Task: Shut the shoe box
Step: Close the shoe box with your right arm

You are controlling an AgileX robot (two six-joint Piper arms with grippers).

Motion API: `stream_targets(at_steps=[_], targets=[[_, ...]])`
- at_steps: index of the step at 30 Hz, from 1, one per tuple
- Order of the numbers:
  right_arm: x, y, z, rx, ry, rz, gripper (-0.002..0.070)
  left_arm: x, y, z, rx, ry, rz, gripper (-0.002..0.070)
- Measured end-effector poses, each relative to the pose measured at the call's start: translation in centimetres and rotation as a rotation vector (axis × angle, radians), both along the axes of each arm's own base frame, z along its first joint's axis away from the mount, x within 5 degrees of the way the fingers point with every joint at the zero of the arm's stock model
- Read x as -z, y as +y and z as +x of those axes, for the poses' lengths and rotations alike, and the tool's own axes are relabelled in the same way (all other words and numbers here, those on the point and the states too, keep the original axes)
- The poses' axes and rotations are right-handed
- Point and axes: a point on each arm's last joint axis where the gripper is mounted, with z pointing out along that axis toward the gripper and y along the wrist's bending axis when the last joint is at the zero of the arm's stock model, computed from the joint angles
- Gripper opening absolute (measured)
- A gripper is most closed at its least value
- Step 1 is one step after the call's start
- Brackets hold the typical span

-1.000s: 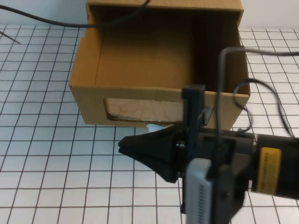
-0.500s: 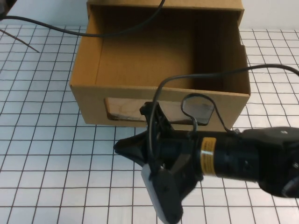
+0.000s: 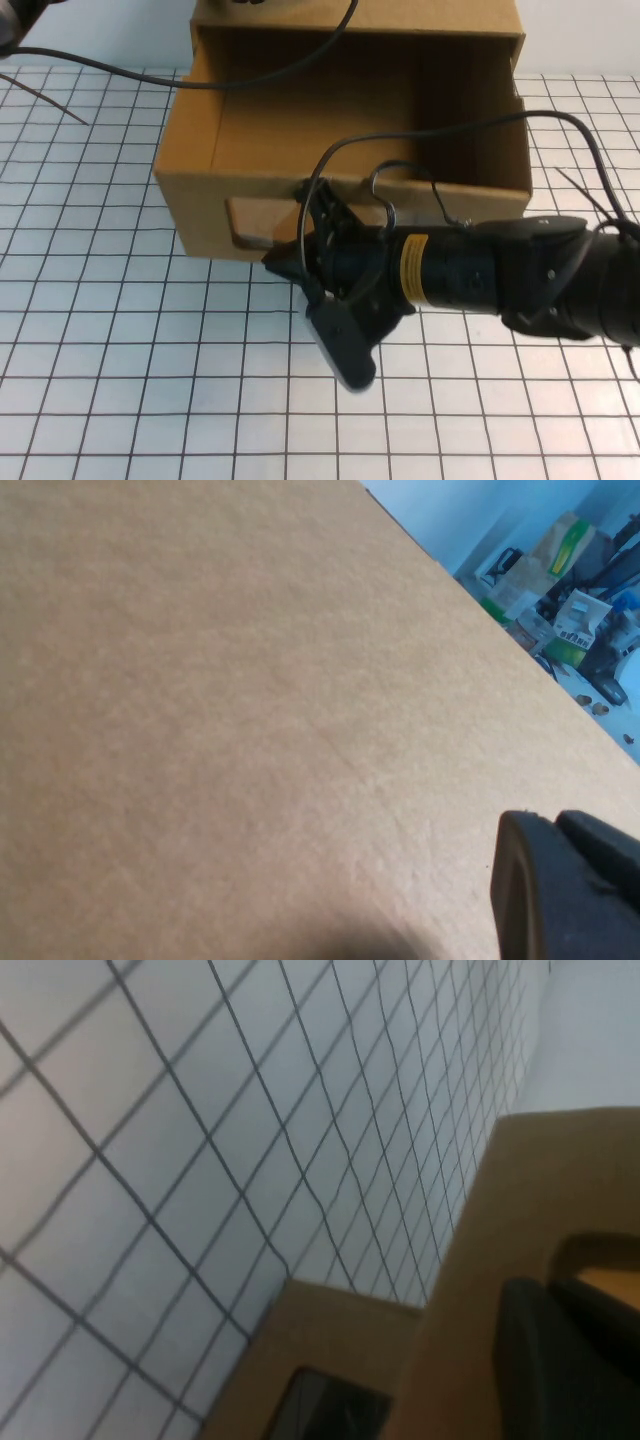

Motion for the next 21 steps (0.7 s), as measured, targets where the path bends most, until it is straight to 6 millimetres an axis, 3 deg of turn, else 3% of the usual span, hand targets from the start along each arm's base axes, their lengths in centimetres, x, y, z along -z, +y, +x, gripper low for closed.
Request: stream_targets(at_steps=[9, 17, 21], targets=[[-0.2, -0.9, 4.8, 0.063, -0.043, 0.007, -0.0015, 0.0, 0.1, 0.0, 0.002, -0.001, 0.002, -0.0002], [0.1, -1.0, 7.5, -0.046, -0.077, 0.034, -0.0015, 0.1, 0.1, 0.1, 0.001, -0.003, -0.002, -0.0002], [0.1, -1.0, 8.0, -0.110, -0.096, 0.032, -0.0015, 0.2, 0.1, 0.2, 0.002, 0.000, -0.001, -0.0002]])
